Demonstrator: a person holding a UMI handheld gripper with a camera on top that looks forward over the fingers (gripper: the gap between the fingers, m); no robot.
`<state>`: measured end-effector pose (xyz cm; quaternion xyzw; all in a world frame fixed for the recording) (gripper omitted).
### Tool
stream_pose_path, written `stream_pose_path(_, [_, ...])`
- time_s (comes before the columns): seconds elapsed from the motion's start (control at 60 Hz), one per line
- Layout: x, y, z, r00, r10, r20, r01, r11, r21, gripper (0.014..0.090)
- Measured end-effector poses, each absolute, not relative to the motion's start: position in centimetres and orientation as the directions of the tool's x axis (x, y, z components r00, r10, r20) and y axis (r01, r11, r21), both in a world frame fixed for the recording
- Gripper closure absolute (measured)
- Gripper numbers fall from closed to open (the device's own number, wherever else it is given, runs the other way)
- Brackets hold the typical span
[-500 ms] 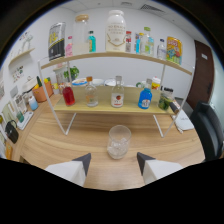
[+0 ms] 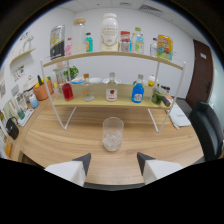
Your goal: Make me a cup of Mojito.
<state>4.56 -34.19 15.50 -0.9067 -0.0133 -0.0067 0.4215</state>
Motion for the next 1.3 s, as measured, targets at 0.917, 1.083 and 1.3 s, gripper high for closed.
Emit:
stream_pose_path(0.917, [20.7,-17.1,19.0,0.999,0.040,0.028,0.046,-0.614,-0.788,0.0213])
stream_pose_path(1.083, [21.4,-15.6,17.4,0.998,0.045,0.033,0.055,-0.648,-0.760,0.0338])
stream_pose_path(1.3, [21.5,-15.0,16.4,0.999,0.049,0.007,0.038,-0.676,-0.736,0.0657])
